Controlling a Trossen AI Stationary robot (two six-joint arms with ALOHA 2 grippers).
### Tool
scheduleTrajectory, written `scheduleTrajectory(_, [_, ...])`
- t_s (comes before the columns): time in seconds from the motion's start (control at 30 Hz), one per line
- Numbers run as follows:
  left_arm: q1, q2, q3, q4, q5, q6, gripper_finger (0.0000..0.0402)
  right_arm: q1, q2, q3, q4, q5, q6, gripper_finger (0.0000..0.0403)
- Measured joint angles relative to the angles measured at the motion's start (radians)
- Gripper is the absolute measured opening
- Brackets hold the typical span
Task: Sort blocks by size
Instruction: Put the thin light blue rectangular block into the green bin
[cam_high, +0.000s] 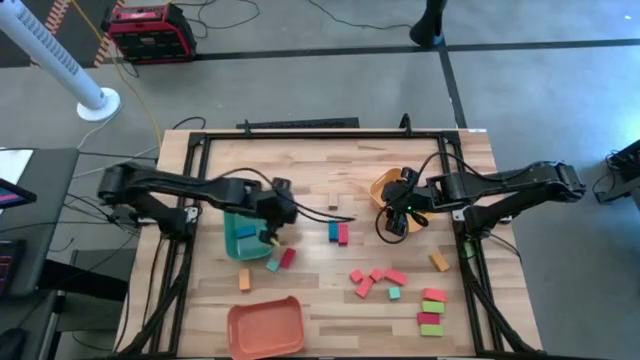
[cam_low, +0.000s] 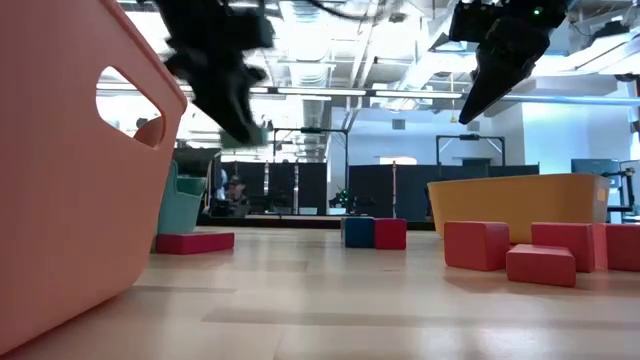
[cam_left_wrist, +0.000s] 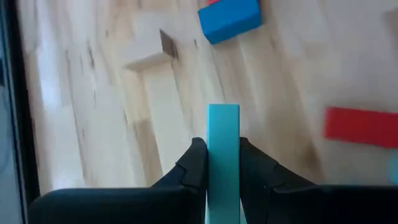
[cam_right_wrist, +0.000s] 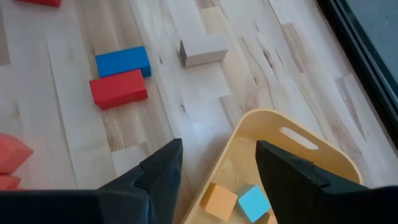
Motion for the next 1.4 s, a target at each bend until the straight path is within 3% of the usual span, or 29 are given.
scheduleTrajectory(0.23, [-0.059,-0.206,-0.033,-0.231,-0.005,-0.264,0.0050,0.000,0.000,0.000,0.001,0.000,-0.015,0.0235])
scheduleTrajectory(0.5, [-0.088,-0.260,-0.201,-0.269,-0.005,-0.455,0.0051,0.000,0.000,0.000,0.006,0.000,-0.016,0.0235])
scheduleTrajectory(0.73, [-0.088,-0.256,-0.285,-0.209,-0.005,-0.479,0.0052,0.001,0.000,0.000,0.006,0.000,-0.011,0.0235])
scheduleTrajectory(1.17, [-0.088,-0.256,-0.290,-0.194,-0.005,-0.489,0.0054,0.001,0.000,0.000,0.013,0.000,0.001,0.0235])
scheduleTrajectory(1.4, [-0.089,-0.256,-0.290,-0.194,-0.005,-0.516,0.0088,0.001,0.000,0.000,0.013,0.000,0.001,0.0235])
